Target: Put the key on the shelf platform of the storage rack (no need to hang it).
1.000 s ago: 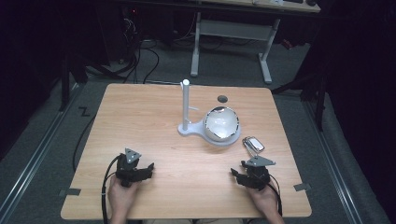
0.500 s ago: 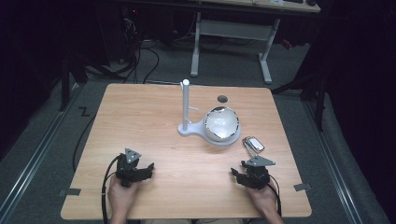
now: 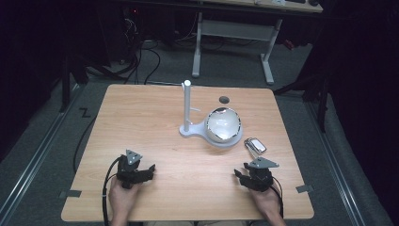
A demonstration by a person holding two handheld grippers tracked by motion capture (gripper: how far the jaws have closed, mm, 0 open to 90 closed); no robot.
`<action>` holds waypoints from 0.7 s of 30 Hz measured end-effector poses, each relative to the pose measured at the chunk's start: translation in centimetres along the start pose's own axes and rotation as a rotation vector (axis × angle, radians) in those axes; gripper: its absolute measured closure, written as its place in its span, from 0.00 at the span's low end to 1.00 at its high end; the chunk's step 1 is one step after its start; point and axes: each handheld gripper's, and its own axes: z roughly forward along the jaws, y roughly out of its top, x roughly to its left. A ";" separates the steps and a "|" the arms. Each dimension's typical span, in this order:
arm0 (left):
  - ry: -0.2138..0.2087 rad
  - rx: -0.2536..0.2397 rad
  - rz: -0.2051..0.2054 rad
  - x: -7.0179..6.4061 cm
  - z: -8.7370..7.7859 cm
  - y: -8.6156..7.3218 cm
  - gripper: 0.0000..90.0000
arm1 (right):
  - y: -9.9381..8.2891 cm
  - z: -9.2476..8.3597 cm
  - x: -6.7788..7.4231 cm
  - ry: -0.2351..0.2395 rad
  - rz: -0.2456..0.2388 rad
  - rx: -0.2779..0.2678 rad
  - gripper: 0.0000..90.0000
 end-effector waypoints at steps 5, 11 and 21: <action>0.000 0.000 0.000 0.0 0.0 0.0 0.21 | -0.1 -0.3 -0.1 0.002 0.010 0.000 0.55; 0.000 0.000 0.000 0.0 0.0 0.0 0.21 | -0.1 -0.5 -0.2 0.006 0.016 -0.009 0.55; 0.000 0.000 0.000 0.0 0.0 0.0 0.21 | -0.2 -1.4 -0.8 -0.001 0.042 -0.030 0.55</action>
